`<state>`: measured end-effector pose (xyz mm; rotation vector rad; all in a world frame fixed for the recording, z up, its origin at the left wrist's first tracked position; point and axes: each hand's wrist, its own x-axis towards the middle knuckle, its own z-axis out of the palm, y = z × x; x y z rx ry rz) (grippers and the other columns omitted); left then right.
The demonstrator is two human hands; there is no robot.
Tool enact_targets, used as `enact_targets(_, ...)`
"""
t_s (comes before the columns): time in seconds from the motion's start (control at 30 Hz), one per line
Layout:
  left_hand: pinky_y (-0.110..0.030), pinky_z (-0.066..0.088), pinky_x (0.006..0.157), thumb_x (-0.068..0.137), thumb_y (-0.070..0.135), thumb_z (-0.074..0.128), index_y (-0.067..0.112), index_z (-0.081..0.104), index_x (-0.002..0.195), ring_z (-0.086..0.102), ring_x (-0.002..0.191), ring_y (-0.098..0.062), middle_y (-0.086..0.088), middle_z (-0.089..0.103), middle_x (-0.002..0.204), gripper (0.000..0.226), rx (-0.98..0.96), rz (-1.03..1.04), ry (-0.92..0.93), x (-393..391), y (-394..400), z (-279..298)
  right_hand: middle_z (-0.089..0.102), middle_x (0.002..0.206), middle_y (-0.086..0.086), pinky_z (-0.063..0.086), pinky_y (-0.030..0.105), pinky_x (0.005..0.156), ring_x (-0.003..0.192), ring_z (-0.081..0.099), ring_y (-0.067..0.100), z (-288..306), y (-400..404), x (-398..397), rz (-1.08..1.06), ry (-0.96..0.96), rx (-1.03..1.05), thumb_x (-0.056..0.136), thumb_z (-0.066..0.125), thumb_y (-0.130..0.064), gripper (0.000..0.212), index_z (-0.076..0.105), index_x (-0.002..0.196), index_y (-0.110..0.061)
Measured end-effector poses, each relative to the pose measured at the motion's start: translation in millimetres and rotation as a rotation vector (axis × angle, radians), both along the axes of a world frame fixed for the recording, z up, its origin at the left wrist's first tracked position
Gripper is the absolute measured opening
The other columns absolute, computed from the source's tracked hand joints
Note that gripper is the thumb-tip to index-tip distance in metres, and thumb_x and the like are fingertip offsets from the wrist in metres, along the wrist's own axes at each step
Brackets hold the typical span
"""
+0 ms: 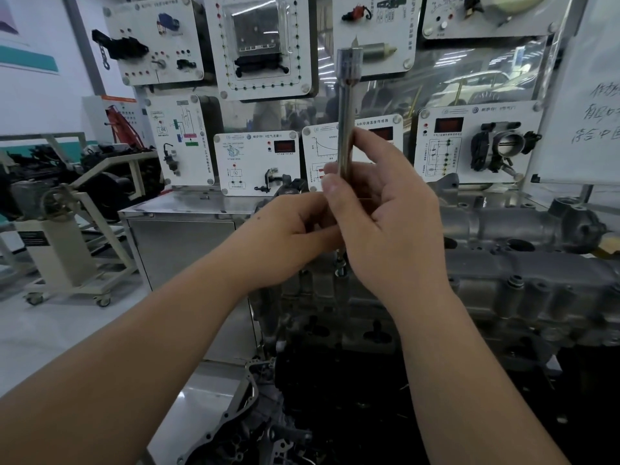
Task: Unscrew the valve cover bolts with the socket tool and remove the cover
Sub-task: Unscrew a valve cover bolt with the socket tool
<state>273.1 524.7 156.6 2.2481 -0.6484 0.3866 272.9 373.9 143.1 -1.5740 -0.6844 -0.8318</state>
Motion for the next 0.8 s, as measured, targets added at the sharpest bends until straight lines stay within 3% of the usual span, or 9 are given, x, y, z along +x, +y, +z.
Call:
enact_targets(0.1, -0.047, 0.056, 0.082, 0.094, 0.026, 0.068, 0.031, 0.072, 0.103, 0.072, 0.090, -0.027, 0.000, 0.075, 0.095, 0.010, -0.002, 0.004, -0.021, 2.0, -1.4, -1.3, 0.070, 0.102, -0.018, 0.059, 0.032, 0.087, 0.098, 0.067, 0.002, 1.3, 2.7, -1.8, -0.049, -0.007, 0.012, 0.093, 0.071, -0.026, 0.043, 0.063, 0.135, -0.020)
enact_targets(0.23, -0.047, 0.056, 0.075, 0.095, 0.022, 0.068, 0.017, 0.069, 0.101, 0.070, 0.083, -0.030, -0.001, 0.073, 0.090, 0.007, 0.014, 0.018, -0.046, 1.9, -1.5, -2.2, 0.070, 0.086, -0.014, 0.056, 0.026, 0.076, 0.081, 0.066, 0.005, 0.8, 3.1, -2.3, -0.144, -0.049, -0.013, 0.097, 0.065, -0.020, 0.018, 0.074, 0.113, -0.018)
enact_targets(0.33, -0.041, 0.053, 0.065, 0.099, 0.030, 0.061, 0.020, 0.070, 0.097, 0.065, 0.070, -0.024, -0.008, 0.070, 0.080, 0.014, -0.010, 0.005, -0.039, -1.3, -0.7, -1.9, 0.071, 0.089, -0.013, 0.051, 0.018, 0.072, 0.077, 0.065, 0.002, 0.5, 2.6, -1.3, -0.132, -0.033, -0.032, 0.102, 0.059, -0.018, 0.027, 0.069, 0.126, -0.014)
enact_targets(0.43, -0.054, 0.057, 0.080, 0.099, 0.033, 0.059, 0.014, 0.071, 0.106, 0.070, 0.086, -0.036, -0.019, 0.072, 0.094, 0.024, -0.011, -0.006, -0.028, -2.3, -1.0, -1.3, 0.073, 0.102, -0.012, 0.059, 0.030, 0.080, 0.093, 0.068, 0.004, 1.6, 1.9, -2.7, -0.076, -0.015, -0.004, 0.102, 0.057, -0.017, 0.042, 0.056, 0.144, -0.016)
enact_targets(0.57, -0.052, 0.055, 0.084, 0.094, 0.032, 0.066, 0.026, 0.072, 0.108, 0.070, 0.094, -0.035, -0.007, 0.075, 0.100, 0.016, -0.025, -0.013, -0.043, -1.7, -2.6, -2.0, 0.072, 0.103, -0.014, 0.059, 0.032, 0.087, 0.097, 0.068, 0.004, 2.3, 1.3, -4.7, -0.064, -0.032, 0.014, 0.096, 0.067, -0.020, 0.033, 0.066, 0.130, -0.017)
enact_targets(0.63, -0.054, 0.055, 0.082, 0.092, 0.031, 0.069, 0.017, 0.070, 0.109, 0.069, 0.092, -0.035, -0.005, 0.074, 0.098, 0.021, -0.018, -0.003, -0.055, -0.8, -2.3, -3.7, 0.073, 0.098, -0.011, 0.058, 0.032, 0.084, 0.092, 0.068, 0.006, 2.4, 0.0, -4.0, -0.088, -0.038, -0.007, 0.096, 0.067, -0.020, 0.030, 0.070, 0.125, -0.016)
enact_targets(0.7, -0.054, 0.056, 0.079, 0.087, 0.038, 0.064, 0.011, 0.069, 0.106, 0.069, 0.087, -0.034, -0.005, 0.074, 0.094, 0.033, 0.002, 0.012, -0.070, -0.2, -1.9, -4.4, 0.072, 0.093, -0.010, 0.055, 0.023, 0.079, 0.084, 0.065, 0.003, 1.7, -0.8, -3.6, -0.129, -0.057, -0.057, 0.098, 0.064, -0.020, 0.028, 0.071, 0.125, -0.013)
enact_targets(0.8, -0.045, 0.055, 0.063, 0.088, 0.050, 0.057, 0.022, 0.069, 0.097, 0.062, 0.067, -0.026, -0.005, 0.069, 0.077, 0.032, -0.011, -0.008, -0.059, -0.3, -0.2, -4.4, 0.072, 0.096, -0.012, 0.055, 0.019, 0.076, 0.082, 0.065, -0.001, 0.8, -1.3, -3.6, -0.098, -0.045, -0.040, 0.101, 0.059, -0.018, 0.030, 0.067, 0.130, -0.011)
